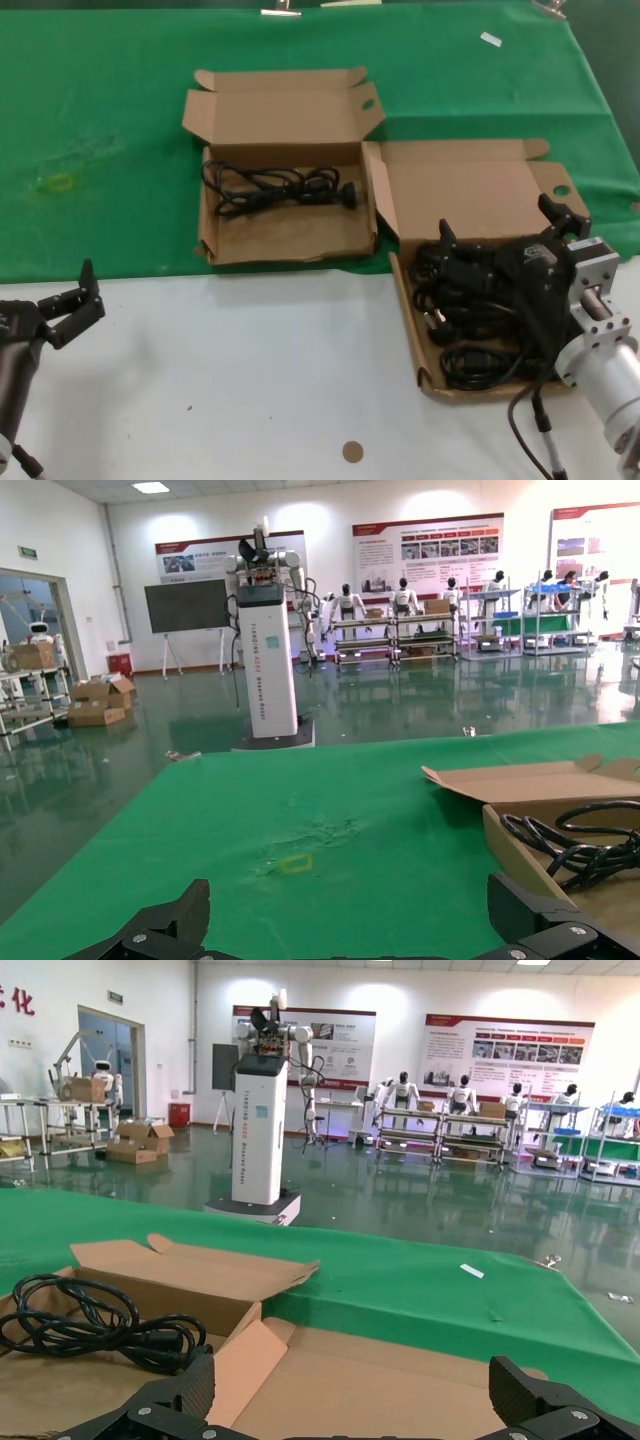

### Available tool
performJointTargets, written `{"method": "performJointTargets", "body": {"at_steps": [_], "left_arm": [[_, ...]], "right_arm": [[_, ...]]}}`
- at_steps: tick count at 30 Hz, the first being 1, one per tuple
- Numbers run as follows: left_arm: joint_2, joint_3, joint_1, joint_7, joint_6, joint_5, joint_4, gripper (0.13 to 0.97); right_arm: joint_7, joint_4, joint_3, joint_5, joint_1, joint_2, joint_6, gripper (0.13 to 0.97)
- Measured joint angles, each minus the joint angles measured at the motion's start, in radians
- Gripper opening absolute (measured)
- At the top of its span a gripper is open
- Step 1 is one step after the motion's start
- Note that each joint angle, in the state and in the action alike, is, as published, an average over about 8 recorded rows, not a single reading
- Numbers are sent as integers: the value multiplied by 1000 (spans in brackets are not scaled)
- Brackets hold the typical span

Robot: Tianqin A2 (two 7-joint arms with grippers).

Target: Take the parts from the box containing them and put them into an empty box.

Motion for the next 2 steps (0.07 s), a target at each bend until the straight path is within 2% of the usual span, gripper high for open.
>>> {"method": "performJointTargets", "body": {"at_steps": [2], "left_arm": [[0, 0, 0, 0, 0, 0, 0, 966]], "right_arm": [[0, 0, 0, 0, 0, 0, 0, 966]]}}
